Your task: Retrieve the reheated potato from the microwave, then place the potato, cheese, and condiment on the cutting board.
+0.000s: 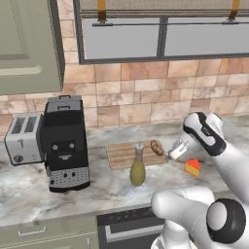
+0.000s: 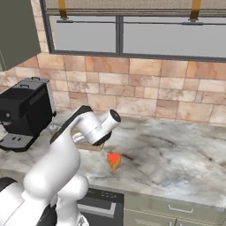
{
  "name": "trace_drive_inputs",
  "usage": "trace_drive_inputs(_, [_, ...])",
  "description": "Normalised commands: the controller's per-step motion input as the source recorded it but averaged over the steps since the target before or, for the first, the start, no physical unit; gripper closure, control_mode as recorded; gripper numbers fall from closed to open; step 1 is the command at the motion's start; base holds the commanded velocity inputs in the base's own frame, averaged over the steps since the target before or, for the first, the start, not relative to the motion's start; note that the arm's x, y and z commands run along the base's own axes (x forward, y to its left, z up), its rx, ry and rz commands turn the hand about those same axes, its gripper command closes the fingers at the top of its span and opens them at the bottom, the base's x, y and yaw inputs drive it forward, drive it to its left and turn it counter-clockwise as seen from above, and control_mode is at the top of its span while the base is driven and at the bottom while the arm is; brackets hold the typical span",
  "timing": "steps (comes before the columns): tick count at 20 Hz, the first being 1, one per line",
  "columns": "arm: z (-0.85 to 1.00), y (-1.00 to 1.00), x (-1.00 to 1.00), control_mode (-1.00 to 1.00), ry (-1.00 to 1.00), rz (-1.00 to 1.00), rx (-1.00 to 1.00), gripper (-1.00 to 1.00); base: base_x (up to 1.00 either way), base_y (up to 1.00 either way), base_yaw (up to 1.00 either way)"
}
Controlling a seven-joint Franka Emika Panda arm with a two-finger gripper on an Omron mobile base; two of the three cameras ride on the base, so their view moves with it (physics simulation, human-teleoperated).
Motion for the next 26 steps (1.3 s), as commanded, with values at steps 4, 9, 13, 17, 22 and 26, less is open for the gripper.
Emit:
trace_drive_inputs(4, [0.03,0.0,-0.18,-1.0,-0.15,0.16,0.27,-1.0,0.0,0.0,0.0])
trace_drive_inputs(9, [0.02,0.0,-0.08,-1.0,-0.17,0.1,0.27,-1.0,0.0,0.0,0.0])
trace_drive_inputs(13, [-0.03,0.08,-0.05,-1.0,-0.16,0.05,0.22,-1.0,0.0,0.0,0.0])
trace_drive_inputs(17, [0.0,0.07,0.02,-1.0,-0.16,0.05,0.21,-1.0,0.0,0.0,0.0])
trace_drive_inputs(22, [0.05,0.1,0.02,-1.0,-0.08,0.02,0.21,-1.0,0.0,0.0,0.0])
trace_drive_inputs(26, [0.05,0.13,0.0,-1.0,-0.01,0.0,0.11,-1.0,0.0,0.0,0.0])
